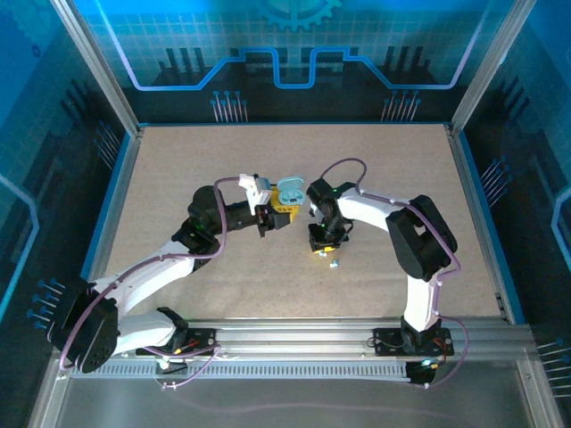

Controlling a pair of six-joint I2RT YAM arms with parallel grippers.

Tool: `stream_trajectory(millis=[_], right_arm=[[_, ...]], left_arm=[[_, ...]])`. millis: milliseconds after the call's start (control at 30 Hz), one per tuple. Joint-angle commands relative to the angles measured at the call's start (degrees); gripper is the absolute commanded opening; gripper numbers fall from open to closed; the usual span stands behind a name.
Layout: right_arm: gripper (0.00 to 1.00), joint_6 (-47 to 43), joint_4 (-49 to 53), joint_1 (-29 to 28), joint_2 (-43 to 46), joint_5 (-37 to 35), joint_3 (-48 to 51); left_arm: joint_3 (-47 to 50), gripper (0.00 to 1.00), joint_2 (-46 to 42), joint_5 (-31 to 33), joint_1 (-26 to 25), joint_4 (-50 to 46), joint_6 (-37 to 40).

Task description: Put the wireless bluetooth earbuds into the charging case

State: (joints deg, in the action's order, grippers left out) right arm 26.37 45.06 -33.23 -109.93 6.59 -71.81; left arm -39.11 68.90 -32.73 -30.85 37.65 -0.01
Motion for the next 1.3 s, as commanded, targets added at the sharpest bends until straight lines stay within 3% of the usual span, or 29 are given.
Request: stream_trajectory(millis=[0,633,800,933,1067,1267], right_arm=[[0.27,-0.4,2.9,-1.4,-1.5,-0.8,-1.5],[0.22,-1.9,5.3,-1.7,-2.0,-2.5,-2.6],[0.19,-1.5,3.6,-1.1,1.5,0.2,-1.9],[0.19,-0.5,-3.8,2.1,10.2,11.2,3.2],[0.2,3.2,-17.2,8.2,18.7,33.0,10.5],[0.21,8.7,-28.0,11.8,23.5,54.6,13.0]], left_arm=[[0.6,0.35,-0.6,0.2,0.6,1.6,0.0],[0.2,0.34,-0.9,0.1,0.6,1.2,0.0],[0.3,0.35,-1.0,0.4,0.7,1.2,-0.1],[0.5,0.34,-0.9,0.6,1.3,1.5,-1.0],[1.5,0.34,-0.7,1.0,2.8,3.9,-2.5],[3.3,0.34,-0.3,1.1,5.6,8.0,-5.2]])
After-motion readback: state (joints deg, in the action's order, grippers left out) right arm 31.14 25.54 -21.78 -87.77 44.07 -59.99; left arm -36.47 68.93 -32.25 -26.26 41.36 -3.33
